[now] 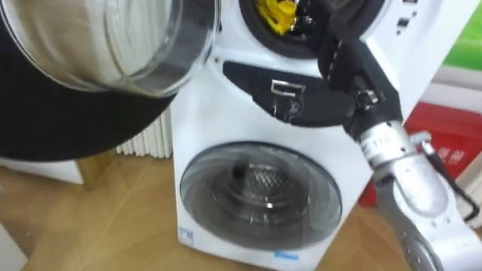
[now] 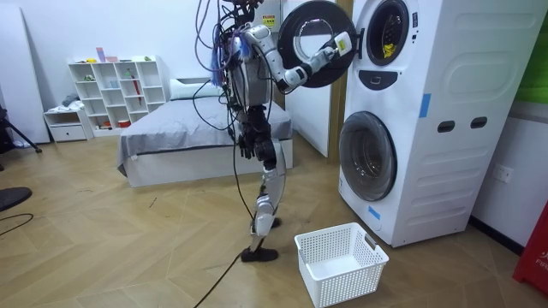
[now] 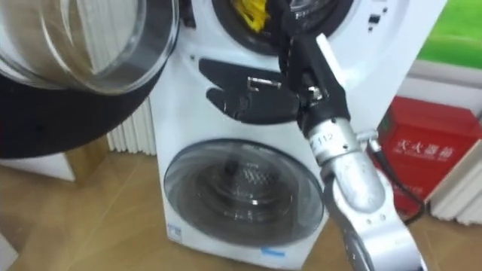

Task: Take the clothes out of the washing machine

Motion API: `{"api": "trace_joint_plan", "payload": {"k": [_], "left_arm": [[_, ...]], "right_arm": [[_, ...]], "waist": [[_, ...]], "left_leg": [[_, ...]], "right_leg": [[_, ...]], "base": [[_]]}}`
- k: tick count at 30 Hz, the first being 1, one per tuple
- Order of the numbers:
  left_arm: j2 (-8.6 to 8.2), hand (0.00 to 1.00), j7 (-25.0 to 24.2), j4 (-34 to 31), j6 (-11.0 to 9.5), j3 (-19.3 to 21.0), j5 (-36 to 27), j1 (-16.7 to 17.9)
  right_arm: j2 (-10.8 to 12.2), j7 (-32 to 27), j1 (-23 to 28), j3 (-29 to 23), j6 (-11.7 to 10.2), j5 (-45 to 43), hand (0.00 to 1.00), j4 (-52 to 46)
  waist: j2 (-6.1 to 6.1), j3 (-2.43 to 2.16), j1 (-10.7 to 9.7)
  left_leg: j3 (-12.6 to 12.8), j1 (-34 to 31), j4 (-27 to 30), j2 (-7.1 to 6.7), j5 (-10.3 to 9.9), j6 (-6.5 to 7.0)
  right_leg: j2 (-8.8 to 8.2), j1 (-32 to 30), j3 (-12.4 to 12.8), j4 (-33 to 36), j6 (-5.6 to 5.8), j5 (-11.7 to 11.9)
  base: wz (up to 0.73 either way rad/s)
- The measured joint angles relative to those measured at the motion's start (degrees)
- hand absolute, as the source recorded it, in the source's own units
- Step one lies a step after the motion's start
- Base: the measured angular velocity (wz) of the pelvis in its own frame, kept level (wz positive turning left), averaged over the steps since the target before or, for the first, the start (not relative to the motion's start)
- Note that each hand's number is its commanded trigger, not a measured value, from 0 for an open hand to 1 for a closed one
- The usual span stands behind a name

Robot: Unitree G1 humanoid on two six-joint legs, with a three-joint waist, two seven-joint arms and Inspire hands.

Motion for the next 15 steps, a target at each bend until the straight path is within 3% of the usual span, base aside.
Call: {"api": "trace_joint_plan", "payload": {"k": [1, 3, 5, 8, 9, 11, 12, 13, 14, 15], "left_arm": [[0.16, 0.0, -0.2, 0.0, 0.0, 0.8, 0.0, 1.2], [0.83, 0.0, -1.0, 0.0, -0.1, 1.9, 0.0, 1.0], [0.89, 0.0, -1.2, -0.2, -0.6, 1.9, -0.1, 0.7], [0.95, 0.0, -1.3, -0.4, -1.3, 1.8, -0.1, -1.2], [1.11, 0.0, -1.3, -0.5, -1.7, 1.7, -0.4, -2.3], [1.92, 0.0, -1.2, -1.2, -1.7, 1.7, -0.7, -4.0], [2.37, 0.0, -1.1, -1.5, -2.3, 1.5, -0.8, -5.4], [2.79, 0.0, -1.0, -1.5, -2.9, 1.4, -0.8, -6.7], [3.0, 0.0, -0.9, -1.5, -3.1, 1.1, -0.8, -7.4], [3.26, 0.0, -0.7, -2.1, -3.2, 0.5, -0.7, -8.6]], "right_arm": [[0.0, 0.0, 0.0, 0.0, 0.6, 0.6, 0.0, 0.0], [-0.2, -0.8, -0.1, -0.1, 0.6, 1.9, 0.0, -0.1], [-0.2, -1.5, -0.1, 0.4, 0.6, 3.0, 0.0, -0.1], [-0.5, -3.6, 0.0, 0.6, 0.5, 0.2, 0.0, -0.3], [-1.1, -4.1, 0.0, 0.7, 0.5, 0.1, 0.0, -0.3], [-1.9, -4.1, 0.0, 0.7, 0.4, -0.5, 0.0, -0.2], [-2.2, -4.3, 0.0, 0.7, 0.3, -1.1, 0.0, -0.2], [-2.2, -4.6, 0.0, 0.6, 0.2, -1.1, 0.0, 0.3], [-2.2, -4.6, 0.0, 0.6, 0.1, -1.2, 0.0, 0.4], [-2.1, -4.6, 0.0, 0.6, 0.1, -1.2, 0.0, 0.5]], "waist": [[0.08, -0.63, -0.1], [-0.64, -0.99, -1.1], [-0.75, -0.98, -0.9], [-0.18, -0.6, -1.9], [0.15, -0.37, -2.3], [-0.08, -0.25, -2.6], [0.04, -0.18, -2.6], [0.37, 0.04, -2.7], [0.72, 0.22, -2.9], [1.33, 0.38, -3.0]], "left_leg": [[0.0, -0.1, -0.4, -0.35, 2.4, 1.6], [1.4, 0.1, 0.3, -1.01, 3.5, 3.23], [3.1, 1.0, 1.1, -1.9, 1.7, 4.42], [4.3, 2.8, 2.2, -4.13, -0.8, 6.24], [4.9, 3.8, 1.9, -4.73, -1.5, 6.92], [5.2, 5.4, 1.3, -6.36, -2.3, 7.97], [5.2, 6.6, 1.0, -7.03, -2.9, 8.59], [4.8, 8.3, 0.0, -7.2, -3.3, 9.12], [4.6, 9.1, -0.6, -7.09, -3.5, 9.3], [4.1, 10.2, -1.7, -6.57, -3.8, 9.4]], "right_leg": [[-0.32, 0.2, 0.0, 0.2, 0.72, -0.7], [-1.22, 0.5, 0.0, 0.1, 1.52, -0.8], [-2.53, 1.4, 0.5, 0.1, 2.25, -0.9], [-5.55, 1.8, 0.1, 5.6, 4.05, -1.9], [-6.86, -0.4, 0.6, 11.8, 4.29, -2.1], [-9.23, -3.5, 1.4, 19.8, 4.83, -1.4], [-10.19, -5.0, 1.6, 24.2, 5.15, 0.5], [-10.41, -6.4, 2.2, 27.5, 5.03, 3.1], [-10.29, -7.2, 2.4, 28.9, 5.03, 3.7], [-8.99, -9.2, 3.1, 29.2, 4.73, 2.7]], "base": [[-0.32], [-0.04], [-0.19], [0.0], [-0.04], [0.02], [0.0], [-0.06], [-0.13], [-0.1]]}}
